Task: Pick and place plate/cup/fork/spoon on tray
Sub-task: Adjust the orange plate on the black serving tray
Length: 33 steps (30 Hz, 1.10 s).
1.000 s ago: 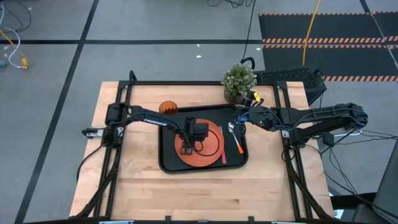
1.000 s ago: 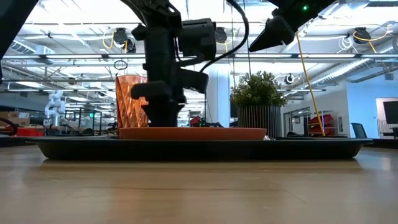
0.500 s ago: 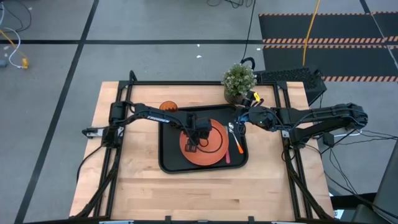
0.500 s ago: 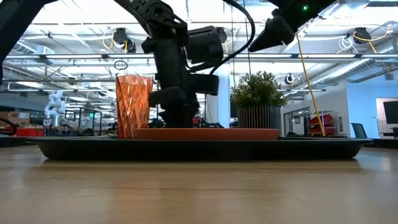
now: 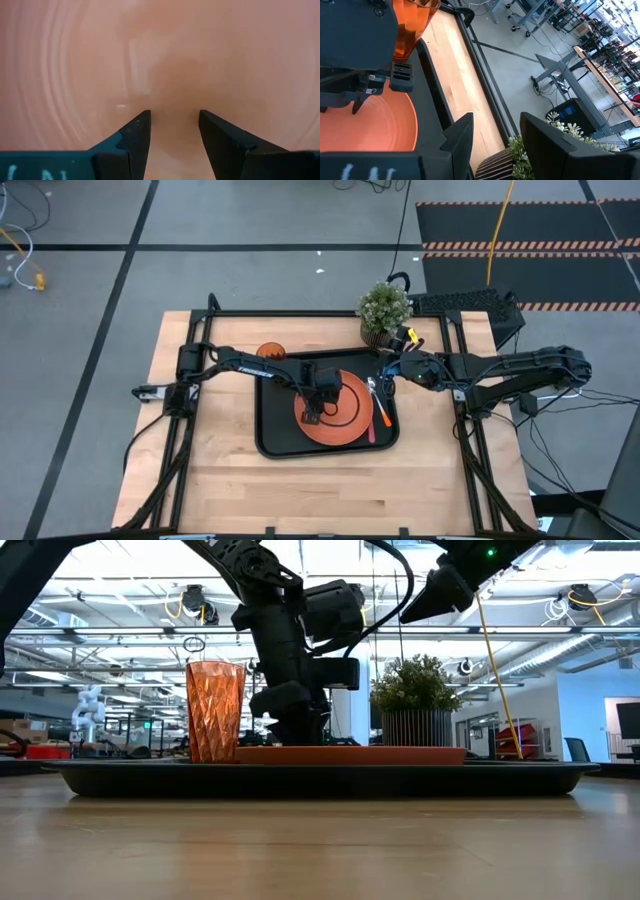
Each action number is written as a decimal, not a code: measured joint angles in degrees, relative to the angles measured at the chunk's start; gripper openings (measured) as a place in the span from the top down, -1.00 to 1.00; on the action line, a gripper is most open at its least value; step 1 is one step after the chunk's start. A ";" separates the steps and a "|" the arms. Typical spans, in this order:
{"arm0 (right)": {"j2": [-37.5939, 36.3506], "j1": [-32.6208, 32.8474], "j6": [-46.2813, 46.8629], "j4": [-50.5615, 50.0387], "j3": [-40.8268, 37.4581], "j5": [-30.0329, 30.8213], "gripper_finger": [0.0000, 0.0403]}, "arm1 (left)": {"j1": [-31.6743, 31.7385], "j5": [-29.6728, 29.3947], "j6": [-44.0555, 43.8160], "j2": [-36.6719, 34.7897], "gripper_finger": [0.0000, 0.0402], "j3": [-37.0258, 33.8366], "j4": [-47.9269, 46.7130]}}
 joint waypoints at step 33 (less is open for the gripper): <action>0.00 0.00 0.56 -0.88 0.00 0.15 0.22 | 0.09 -4.38 -5.69 -5.98 0.14 -7.04 -2.54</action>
